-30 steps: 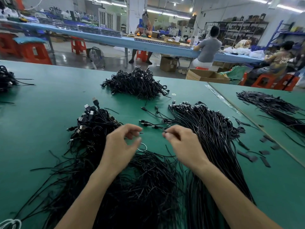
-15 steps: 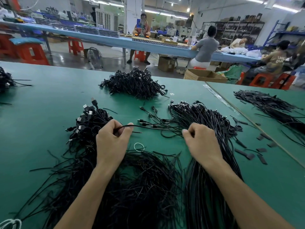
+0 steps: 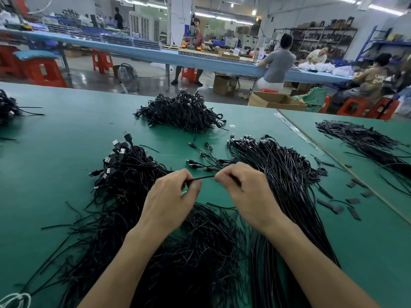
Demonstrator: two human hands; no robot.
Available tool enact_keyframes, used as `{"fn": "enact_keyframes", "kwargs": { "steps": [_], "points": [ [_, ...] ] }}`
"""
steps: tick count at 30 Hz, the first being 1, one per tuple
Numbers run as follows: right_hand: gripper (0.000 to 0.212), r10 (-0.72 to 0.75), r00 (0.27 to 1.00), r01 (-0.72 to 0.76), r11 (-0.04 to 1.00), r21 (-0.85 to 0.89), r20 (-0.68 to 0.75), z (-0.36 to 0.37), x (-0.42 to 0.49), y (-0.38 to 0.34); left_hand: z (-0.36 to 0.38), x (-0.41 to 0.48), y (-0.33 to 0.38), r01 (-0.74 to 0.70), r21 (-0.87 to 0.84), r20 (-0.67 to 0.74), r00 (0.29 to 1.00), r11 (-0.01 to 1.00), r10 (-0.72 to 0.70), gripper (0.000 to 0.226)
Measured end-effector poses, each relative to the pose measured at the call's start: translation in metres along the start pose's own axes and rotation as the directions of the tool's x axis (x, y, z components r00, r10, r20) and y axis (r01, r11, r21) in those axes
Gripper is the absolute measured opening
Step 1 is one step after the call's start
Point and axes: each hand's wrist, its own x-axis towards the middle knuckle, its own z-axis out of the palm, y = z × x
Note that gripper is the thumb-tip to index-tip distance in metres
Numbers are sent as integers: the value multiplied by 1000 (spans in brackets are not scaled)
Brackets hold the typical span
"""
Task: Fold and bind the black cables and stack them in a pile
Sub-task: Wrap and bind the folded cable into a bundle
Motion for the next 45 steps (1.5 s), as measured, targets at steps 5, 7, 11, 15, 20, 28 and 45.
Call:
{"fn": "enact_keyframes", "kwargs": {
  "steps": [5,7,11,15,20,28,45],
  "points": [
    [13,103,985,-71,974,214,-140,-6,4,-2,-1,-2,21,139,-348,344,939,927,-12,64],
    [13,136,990,-121,951,286,-34,-5,6,-4,-2,-4,30,238,-491,507,861,838,53,66],
    [17,86,976,-127,972,199,202,2,-1,0,-7,-6,34,472,-701,600,795,534,85,48],
    [17,95,986,-121,972,201,135,6,-4,2,-11,-3,35,518,-728,566,824,449,-33,33],
    [23,140,975,-177,957,228,171,1,0,-1,-20,-3,36,483,-797,526,850,362,25,47],
    [16,29,855,-8,999,-43,518,8,-15,-14,-7,5,28,218,-969,193,962,119,-190,40],
    [9,24,998,-50,899,435,66,-2,7,-21,-14,-7,45,507,-693,553,830,513,-72,67]
  ]
}}
